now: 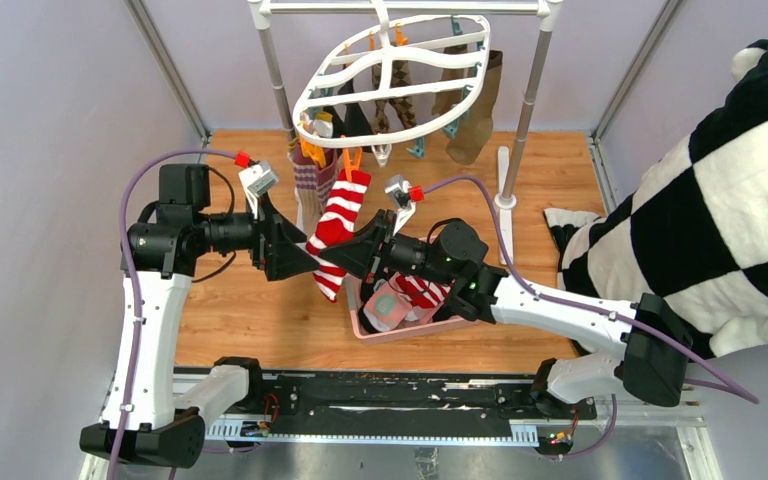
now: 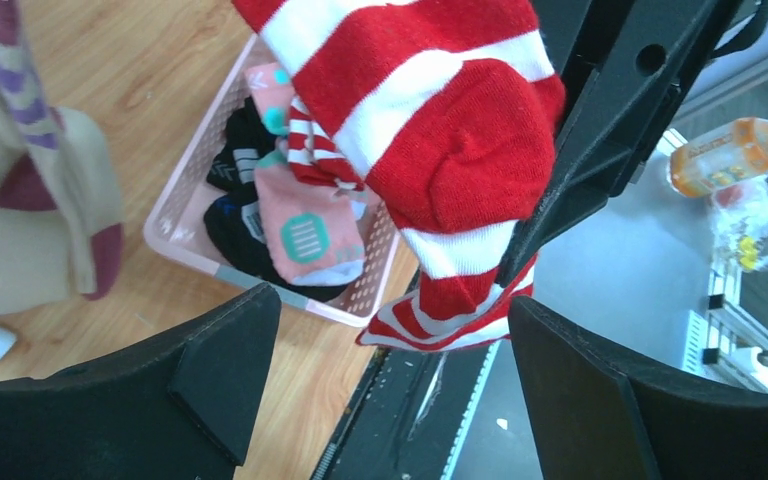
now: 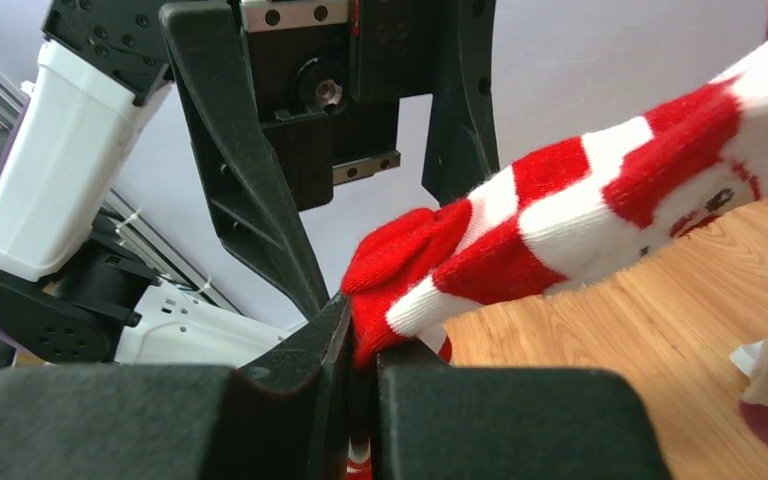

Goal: Remove the socks clipped to the hanger
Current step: Remove the sock from the hanger.

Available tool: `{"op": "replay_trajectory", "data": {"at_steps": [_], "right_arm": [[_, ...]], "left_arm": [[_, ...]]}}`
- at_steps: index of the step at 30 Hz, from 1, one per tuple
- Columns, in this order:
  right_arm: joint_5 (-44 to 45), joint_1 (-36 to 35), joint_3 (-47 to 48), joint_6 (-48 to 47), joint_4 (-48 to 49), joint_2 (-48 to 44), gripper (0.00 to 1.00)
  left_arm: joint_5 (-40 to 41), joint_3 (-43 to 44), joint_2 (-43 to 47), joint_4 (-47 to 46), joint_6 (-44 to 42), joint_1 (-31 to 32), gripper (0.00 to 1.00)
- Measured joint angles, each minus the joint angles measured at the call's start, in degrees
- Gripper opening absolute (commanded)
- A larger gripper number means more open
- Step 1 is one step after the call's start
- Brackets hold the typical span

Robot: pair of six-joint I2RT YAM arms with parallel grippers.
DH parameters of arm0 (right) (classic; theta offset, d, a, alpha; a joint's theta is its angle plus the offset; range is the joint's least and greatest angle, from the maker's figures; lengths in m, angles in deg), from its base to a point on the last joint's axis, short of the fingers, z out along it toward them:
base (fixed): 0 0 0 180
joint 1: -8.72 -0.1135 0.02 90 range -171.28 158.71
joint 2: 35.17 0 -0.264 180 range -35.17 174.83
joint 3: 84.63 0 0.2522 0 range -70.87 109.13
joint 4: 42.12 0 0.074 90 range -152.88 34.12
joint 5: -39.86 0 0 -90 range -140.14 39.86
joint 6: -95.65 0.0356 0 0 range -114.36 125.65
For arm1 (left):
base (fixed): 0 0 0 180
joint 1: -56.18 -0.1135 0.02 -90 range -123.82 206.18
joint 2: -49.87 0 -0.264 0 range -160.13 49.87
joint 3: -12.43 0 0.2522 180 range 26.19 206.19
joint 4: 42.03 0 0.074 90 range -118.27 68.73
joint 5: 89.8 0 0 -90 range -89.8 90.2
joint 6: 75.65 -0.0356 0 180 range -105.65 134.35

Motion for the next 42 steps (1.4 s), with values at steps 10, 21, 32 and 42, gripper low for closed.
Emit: {"op": "replay_trajectory", "data": {"at_steps": [10, 21, 32, 42], "right_arm": [[-1.1, 0.0, 0.0, 4.7, 2.7, 0.9, 0.12], [2.0, 0.0, 0.5, 6.7, -0.7, 0.3, 0.66], [33.0, -4.7, 8.6, -5.9, -22.4, -5.6, 0.77], [47.9, -6.1, 16.4, -14.5, -22.2, 3.0, 0.77]], "left_arm": [[-3.2, -0.8, 0.1, 0.3, -0.7, 2.1, 0.43], [-3.5, -0.9, 0.0, 0.5, -0.8, 2.6, 0.04], [1.0, -0.9, 0.2, 0.5, -0.9, 4.0, 0.03], [4.5, -0.9, -0.7, 0.4, -0.9, 7.6, 0.03]]}}
